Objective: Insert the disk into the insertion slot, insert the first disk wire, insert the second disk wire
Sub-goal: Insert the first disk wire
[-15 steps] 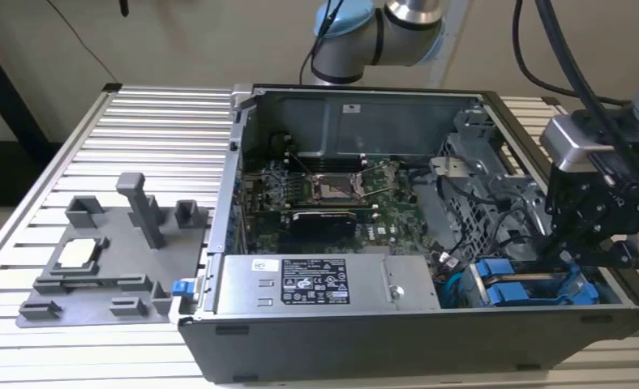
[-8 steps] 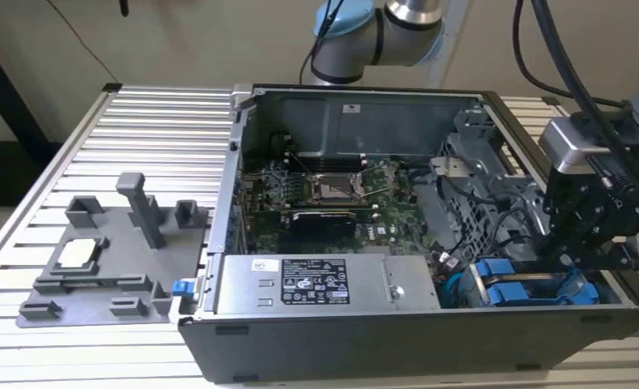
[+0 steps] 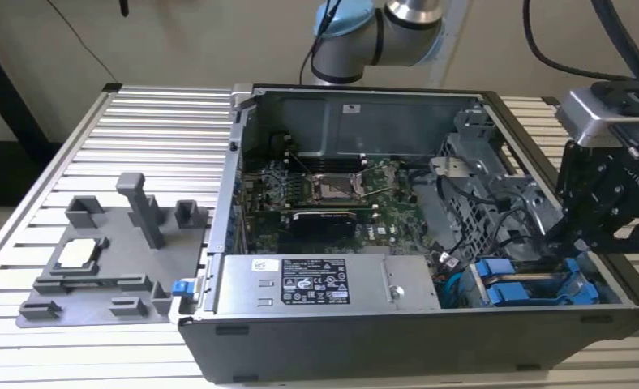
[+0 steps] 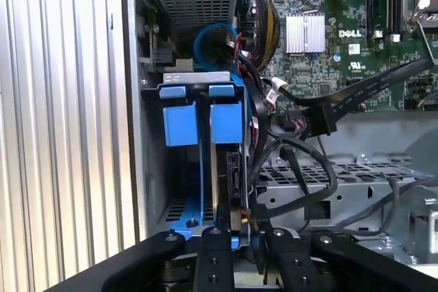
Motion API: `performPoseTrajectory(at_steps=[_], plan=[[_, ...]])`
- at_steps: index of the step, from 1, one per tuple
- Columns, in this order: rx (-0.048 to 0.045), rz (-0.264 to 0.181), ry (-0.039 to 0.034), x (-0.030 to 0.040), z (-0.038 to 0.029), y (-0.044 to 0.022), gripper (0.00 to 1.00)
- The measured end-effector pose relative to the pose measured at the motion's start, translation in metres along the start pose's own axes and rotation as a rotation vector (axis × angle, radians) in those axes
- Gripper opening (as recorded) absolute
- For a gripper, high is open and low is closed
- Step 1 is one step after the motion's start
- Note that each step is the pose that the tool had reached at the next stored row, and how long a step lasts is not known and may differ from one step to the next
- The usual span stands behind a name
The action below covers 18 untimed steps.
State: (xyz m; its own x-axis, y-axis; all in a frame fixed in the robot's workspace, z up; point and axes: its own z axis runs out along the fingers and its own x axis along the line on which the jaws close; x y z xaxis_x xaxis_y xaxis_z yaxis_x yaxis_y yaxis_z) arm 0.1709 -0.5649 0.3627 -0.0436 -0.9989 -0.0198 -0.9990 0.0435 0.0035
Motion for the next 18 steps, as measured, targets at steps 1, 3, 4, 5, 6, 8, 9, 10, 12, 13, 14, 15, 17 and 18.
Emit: performPoseTrajectory(at_steps=[1,3,4,5,6,8,9,10,12,13,14,15,17,18], plan=[[0.0,0.0,-0.0001,-0.0001,-0.0045,0.0,0.27],[0.0,0.0,0.0,-0.0003,-0.0135,0.0001,0.27],[0.0,0.0,0.0,-0.0004,-0.0181,0.0001,0.27],[0.0,0.0,-0.0002,-0.0005,-0.0228,0.0001,0.27],[0.0,0.0,0.0001,-0.0006,-0.0274,0.0001,0.27],[0.0,0.0,0.0001,-0.0008,-0.0364,0.0001,0.27],[0.0001,0.0,0.0002,-0.0008,-0.0403,0.0002,0.27],[0.0,0.0,0.0001,-0.0009,-0.0411,0.0001,0.27],[0.0,0.0,-0.0003,-0.0009,-0.0411,0.0002,0.27],[0.0,0.0,-0.0002,-0.0009,-0.0412,0.0002,0.27],[0.0,0.0,-0.0002,-0.0009,-0.0413,0.0001,0.27],[0.0,0.0,-0.0001,-0.001,-0.0414,0.0002,0.27],[0.0,0.0,0.0001,-0.0037,-0.0414,0.0003,0.27],[0.0,0.0,0.0002,-0.0067,-0.0412,0.0004,0.27]])
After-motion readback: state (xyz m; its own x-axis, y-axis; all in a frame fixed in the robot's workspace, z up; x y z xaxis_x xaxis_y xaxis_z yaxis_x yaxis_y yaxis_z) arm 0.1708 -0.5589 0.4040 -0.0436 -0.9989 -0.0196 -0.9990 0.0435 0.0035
